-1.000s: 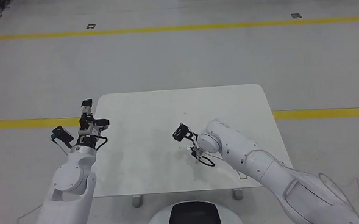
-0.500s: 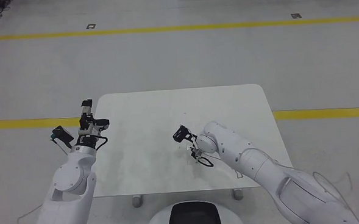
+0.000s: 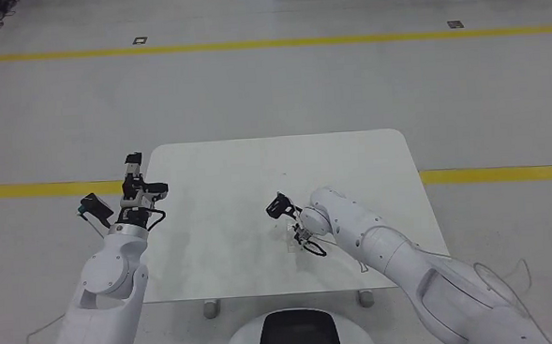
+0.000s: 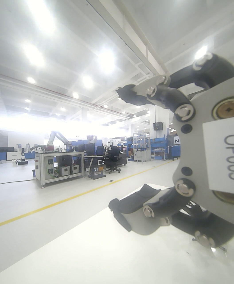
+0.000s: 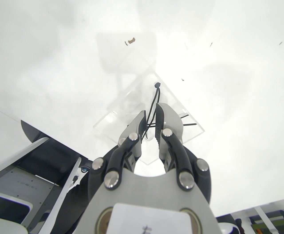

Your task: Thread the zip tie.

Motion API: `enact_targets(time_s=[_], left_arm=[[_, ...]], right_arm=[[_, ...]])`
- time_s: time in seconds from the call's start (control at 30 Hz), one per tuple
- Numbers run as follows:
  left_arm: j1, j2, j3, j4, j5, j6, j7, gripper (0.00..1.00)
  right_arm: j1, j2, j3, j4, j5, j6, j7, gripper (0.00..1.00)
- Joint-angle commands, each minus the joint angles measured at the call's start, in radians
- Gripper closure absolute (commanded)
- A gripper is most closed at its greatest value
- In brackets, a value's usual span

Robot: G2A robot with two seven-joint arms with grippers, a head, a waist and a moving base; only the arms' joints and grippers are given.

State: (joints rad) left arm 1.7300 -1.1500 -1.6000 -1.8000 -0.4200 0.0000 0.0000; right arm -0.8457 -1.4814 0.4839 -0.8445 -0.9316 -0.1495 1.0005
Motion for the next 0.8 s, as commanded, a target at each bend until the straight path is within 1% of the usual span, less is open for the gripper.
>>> enact_targets(time_s=[0.0, 0.13, 0.23, 0.27, 0.53, 0.77], left_arm=[[0.000, 0.000, 0.000, 0.000, 0.000, 0.000, 0.000, 0.00], [0.000, 0.000, 0.000, 0.000, 0.000, 0.000, 0.000, 0.00], [0.000, 0.000, 0.000, 0.000, 0.000, 0.000, 0.000, 0.00], [0.000, 0.000, 0.000, 0.000, 0.000, 0.000, 0.000, 0.00], [0.000, 0.000, 0.000, 0.000, 0.000, 0.000, 0.000, 0.00], [0.000, 0.000, 0.000, 0.000, 0.000, 0.000, 0.000, 0.00]], right_arm=[[0.002, -0.004, -0.001, 0.007, -0.005, 0.004, -0.001, 0.93], [0.003, -0.012, -0.003, 0.020, -0.012, 0.009, -0.005, 0.97], [0.003, -0.017, -0.003, 0.030, -0.014, 0.007, -0.007, 0.97], [0.003, -0.019, -0.003, 0.034, -0.014, 0.006, -0.007, 0.95], [0.008, -0.033, -0.002, 0.065, -0.019, 0.002, -0.014, 0.97], [0.011, -0.046, -0.001, 0.088, -0.024, -0.002, -0.019, 0.94]])
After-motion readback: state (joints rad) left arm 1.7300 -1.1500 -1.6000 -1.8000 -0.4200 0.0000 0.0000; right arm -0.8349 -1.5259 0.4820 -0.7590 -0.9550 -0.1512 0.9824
